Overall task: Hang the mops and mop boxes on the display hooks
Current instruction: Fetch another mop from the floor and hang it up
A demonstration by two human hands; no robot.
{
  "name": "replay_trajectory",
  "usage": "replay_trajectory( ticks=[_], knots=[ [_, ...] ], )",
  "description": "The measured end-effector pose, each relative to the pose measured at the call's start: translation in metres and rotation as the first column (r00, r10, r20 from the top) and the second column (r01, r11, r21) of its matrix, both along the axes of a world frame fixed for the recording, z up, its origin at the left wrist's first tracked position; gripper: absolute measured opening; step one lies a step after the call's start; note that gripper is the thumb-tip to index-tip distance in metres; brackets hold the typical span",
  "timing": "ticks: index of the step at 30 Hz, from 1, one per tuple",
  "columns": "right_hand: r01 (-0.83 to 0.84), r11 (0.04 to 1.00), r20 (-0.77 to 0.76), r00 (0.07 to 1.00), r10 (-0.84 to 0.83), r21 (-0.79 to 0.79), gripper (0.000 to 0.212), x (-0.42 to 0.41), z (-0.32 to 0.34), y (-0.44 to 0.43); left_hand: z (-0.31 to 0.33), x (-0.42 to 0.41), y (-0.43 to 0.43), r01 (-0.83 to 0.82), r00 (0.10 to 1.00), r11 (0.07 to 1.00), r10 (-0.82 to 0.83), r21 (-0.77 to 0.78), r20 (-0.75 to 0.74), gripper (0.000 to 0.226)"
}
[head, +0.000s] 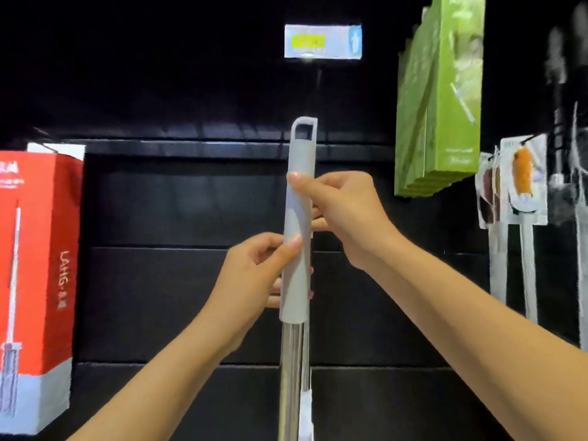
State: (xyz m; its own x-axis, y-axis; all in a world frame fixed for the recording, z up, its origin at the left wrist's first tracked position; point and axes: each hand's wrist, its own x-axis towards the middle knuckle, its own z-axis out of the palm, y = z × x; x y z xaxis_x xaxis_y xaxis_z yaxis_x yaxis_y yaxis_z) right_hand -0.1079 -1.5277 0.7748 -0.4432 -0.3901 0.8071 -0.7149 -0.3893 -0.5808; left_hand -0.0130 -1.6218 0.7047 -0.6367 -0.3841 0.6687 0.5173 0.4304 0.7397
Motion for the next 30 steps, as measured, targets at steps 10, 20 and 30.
replay_trajectory(
  ticks=[10, 20, 30],
  knots=[
    [0.071, 0.99, -0.177, 0.98, -0.092, -0.123, 0.046, -0.061, 0.072, -0.015, 0.067, -0.071, -0.016, 0.064, 0.992, 0.996, -0.07, -0.062, -0.105, 0.03],
    [0.164, 0.972, -0.186, 0.963, -0.195, -0.167, 0.056, -0.074, 0.11, -0.034, 0.104, -0.092, -0.032, 0.156, 0.975, 0.986, -0.163, -0.06, -0.151, 0.028],
    [0.198, 0.971, 0.044, 0.98, -0.194, -0.136, 0.045, -0.11, 0.095, -0.074, 0.098, -0.124, -0.06, 0.175, 0.984, 0.983, -0.173, 0.048, -0.031, 0.026]
  ],
)
